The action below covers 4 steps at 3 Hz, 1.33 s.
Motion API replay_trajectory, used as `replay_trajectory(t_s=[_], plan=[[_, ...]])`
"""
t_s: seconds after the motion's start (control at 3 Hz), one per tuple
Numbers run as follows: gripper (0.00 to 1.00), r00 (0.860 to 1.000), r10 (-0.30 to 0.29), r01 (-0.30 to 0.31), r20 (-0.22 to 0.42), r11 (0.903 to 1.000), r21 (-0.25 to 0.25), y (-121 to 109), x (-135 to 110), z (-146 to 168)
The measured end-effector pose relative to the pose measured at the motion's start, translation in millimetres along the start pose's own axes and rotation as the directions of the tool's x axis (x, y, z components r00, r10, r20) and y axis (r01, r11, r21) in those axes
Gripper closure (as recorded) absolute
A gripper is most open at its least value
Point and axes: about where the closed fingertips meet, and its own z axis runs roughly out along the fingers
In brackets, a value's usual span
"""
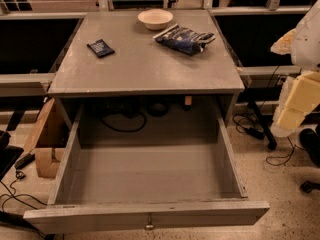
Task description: Place blue chip bag into top drawer
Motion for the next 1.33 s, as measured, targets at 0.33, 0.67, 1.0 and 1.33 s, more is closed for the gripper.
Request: replay_trajectory(t_s=[0.33, 0.67, 1.0, 1.33], plan=[[0.00, 1.000, 0.000, 0.000, 0.000, 1.0000, 0.000, 0.0, 0.0, 0.0], [0.00, 0.999, 0.008, -0.010, 0.046, 0.9991, 0.041, -12.4, -8.2, 6.9], [0.00, 0.985, 0.024, -0.042, 0.168, 0.9934, 0.106, -43.5, -24.8, 31.8], [0.00, 0.946, 0.060, -0.121, 0.319, 0.9770, 0.175, -96.8, -52.5, 52.7]])
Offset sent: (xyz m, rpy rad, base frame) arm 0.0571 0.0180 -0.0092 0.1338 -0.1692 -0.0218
